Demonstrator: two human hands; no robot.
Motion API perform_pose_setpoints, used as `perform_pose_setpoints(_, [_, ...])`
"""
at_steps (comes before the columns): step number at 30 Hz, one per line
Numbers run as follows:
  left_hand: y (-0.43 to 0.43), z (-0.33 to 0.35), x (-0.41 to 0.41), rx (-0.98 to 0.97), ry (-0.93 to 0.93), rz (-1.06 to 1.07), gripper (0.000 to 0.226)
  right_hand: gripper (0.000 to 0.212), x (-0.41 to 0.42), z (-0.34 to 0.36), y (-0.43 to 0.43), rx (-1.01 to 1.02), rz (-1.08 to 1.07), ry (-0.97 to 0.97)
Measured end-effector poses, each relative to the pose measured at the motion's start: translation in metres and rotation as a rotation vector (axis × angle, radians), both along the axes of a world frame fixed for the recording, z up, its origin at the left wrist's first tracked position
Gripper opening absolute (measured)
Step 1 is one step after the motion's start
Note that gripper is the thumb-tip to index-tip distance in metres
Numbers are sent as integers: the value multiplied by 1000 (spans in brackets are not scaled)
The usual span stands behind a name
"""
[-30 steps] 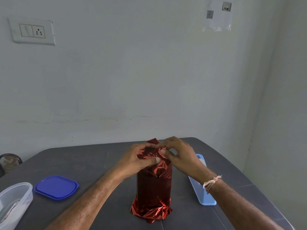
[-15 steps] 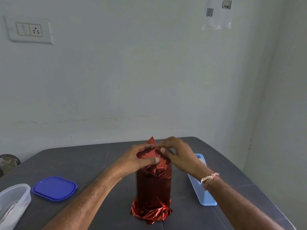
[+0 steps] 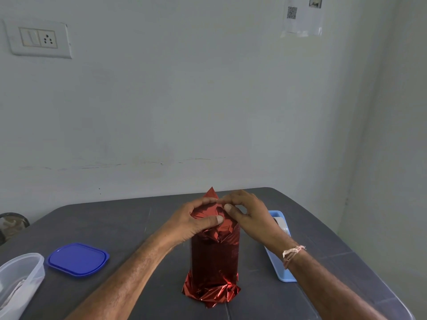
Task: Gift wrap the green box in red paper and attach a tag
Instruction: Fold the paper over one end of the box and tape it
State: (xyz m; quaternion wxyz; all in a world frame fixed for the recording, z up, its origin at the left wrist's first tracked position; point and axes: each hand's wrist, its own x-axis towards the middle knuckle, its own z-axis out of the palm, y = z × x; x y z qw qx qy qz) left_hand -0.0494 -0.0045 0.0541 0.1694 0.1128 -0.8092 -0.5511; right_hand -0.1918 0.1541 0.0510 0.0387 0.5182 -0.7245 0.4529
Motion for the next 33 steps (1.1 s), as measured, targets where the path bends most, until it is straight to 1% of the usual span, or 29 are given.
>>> perform_pose_setpoints(2, [-1,-1,-1,3,4,14,56,23,-1,-3,2,-67,34,-99])
perform_pose_setpoints(6, [0,0,-1,-15,-1,31,55,25,-1,-6,12,-230,128,-451])
perform_pose_setpoints(8, [1,1,-1,-31,-12,38,53,26,-1,-12,21,-295,122,-587])
perform_pose_setpoints(9, [1,2,-1,-37,-12,43,52,25,-2,-15,26,-310,91,-623])
perform_pose_setpoints(11, [1,1,-1,-41,-8,49,50,21,-6,-26,39,-291,-54,-624])
perform_pose_setpoints(13, [1,2,-1,-34,-7,50,49,17,-19,-40,57,-222,-300,-559])
perform_pose_setpoints(15, [1,1,-2,-32,-10,51,49,24,-35,-55,79,-85,-588,-471])
perform_pose_setpoints(16, [1,0,-3,-31,-12,55,49,29,-44,-63,89,-16,-679,-457])
perform_pose_setpoints(17, [1,0,-3,-34,-11,55,51,32,-50,-70,99,51,-725,-475])
perform_pose_setpoints(19, [-1,-1,-3,-30,-12,47,59,35,-56,-79,111,138,-702,-593])
perform_pose_setpoints(21, [-2,-1,-2,-32,-15,32,75,38,-57,-83,116,155,-613,-748])
perform_pose_setpoints(22, [-1,-1,-2,-34,-17,30,77,40,-58,-82,117,151,-568,-814])
perform_pose_setpoints(23, [-1,-1,-3,-32,-11,31,74,42,-58,-79,117,147,-544,-858])
perform_pose_setpoints(26, [2,0,-3,-24,-8,38,66,44,-61,-66,113,132,-533,-912])
perform_pose_setpoints(30, [3,0,-1,-18,-18,45,71,47,-59,-55,104,174,-554,-956])
perform_pose_setpoints(33, [3,0,-1,-12,0,42,67,50,-56,-52,100,173,-586,-1001])
